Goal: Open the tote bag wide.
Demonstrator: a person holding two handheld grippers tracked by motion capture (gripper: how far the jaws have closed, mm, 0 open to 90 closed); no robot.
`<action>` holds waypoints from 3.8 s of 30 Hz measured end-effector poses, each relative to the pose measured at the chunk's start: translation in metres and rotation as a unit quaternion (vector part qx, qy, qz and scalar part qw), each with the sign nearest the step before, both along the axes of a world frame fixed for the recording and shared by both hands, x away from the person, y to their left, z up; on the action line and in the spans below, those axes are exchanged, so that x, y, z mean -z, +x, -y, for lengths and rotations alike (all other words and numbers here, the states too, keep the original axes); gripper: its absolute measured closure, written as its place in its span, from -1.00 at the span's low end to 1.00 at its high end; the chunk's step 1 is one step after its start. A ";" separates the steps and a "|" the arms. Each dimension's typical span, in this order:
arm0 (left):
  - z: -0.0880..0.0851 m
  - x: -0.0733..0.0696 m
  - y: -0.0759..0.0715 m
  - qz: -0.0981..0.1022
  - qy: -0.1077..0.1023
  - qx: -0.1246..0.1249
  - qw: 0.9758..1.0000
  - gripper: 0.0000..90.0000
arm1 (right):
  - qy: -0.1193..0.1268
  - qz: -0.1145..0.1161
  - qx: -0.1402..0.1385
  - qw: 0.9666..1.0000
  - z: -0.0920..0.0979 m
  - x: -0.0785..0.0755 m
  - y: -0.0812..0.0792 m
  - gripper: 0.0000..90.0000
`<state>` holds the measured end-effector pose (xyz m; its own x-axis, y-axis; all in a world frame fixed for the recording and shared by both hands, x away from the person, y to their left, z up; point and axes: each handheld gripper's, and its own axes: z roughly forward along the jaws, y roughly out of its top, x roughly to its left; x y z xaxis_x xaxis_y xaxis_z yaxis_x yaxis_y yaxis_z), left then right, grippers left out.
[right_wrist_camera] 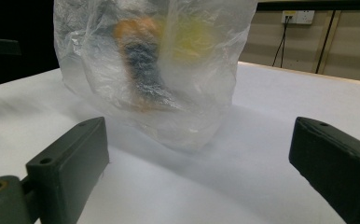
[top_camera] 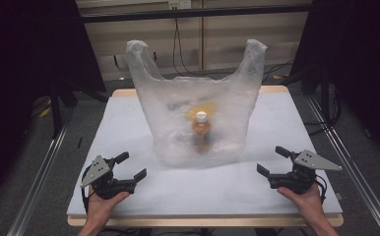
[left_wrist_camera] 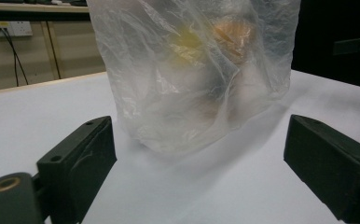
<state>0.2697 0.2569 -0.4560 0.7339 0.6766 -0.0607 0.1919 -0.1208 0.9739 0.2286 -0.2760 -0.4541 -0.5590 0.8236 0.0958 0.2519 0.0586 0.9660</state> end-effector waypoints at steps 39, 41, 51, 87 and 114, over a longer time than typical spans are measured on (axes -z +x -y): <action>0.039 -0.033 0.019 -0.005 -0.018 0.089 0.996 0.35 | 0.009 -0.008 -0.112 0.994 -0.036 -0.041 0.027 0.65; 0.039 -0.035 0.020 -0.003 -0.015 0.088 0.996 0.36 | 0.010 -0.008 -0.111 0.994 -0.038 -0.043 0.029 0.69; 0.051 -0.046 0.038 -0.035 -0.004 0.113 0.993 0.84 | 0.033 -0.009 -0.138 0.990 -0.050 -0.057 0.052 1.00; 0.086 -0.102 0.085 -0.015 -0.022 0.164 0.986 1.00 | 0.040 0.012 -0.168 0.985 -0.080 -0.127 0.099 1.00; 0.101 -0.158 0.129 0.013 -0.050 0.146 0.988 1.00 | 0.058 0.028 -0.139 0.988 -0.092 -0.183 0.141 1.00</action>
<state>0.3991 0.1564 -0.2977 0.8989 0.4277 -0.0947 0.1376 -0.0703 0.9880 0.3699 -0.1837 -0.2713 -0.7698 0.6219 0.1438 0.1881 0.0057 0.9821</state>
